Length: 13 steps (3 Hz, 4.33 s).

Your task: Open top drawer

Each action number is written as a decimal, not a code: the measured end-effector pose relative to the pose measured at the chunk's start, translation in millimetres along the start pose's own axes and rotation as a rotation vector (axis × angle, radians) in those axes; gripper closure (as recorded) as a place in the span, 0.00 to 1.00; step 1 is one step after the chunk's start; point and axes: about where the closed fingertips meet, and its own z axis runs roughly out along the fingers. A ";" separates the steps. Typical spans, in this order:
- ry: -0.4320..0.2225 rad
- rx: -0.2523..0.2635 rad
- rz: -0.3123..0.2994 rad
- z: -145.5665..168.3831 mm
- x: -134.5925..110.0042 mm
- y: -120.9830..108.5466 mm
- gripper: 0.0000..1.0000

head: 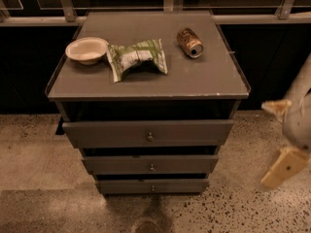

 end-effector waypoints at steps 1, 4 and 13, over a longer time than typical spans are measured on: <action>-0.195 -0.085 0.085 92.1 32.9 20.5 0.00; -0.292 -0.071 0.127 122.8 36.3 5.9 0.65; -0.647 0.226 0.093 194.4 -27.4 -162.1 1.00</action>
Offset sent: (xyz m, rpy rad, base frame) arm -0.0032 0.0051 -0.0852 0.1814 0.0348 -0.0022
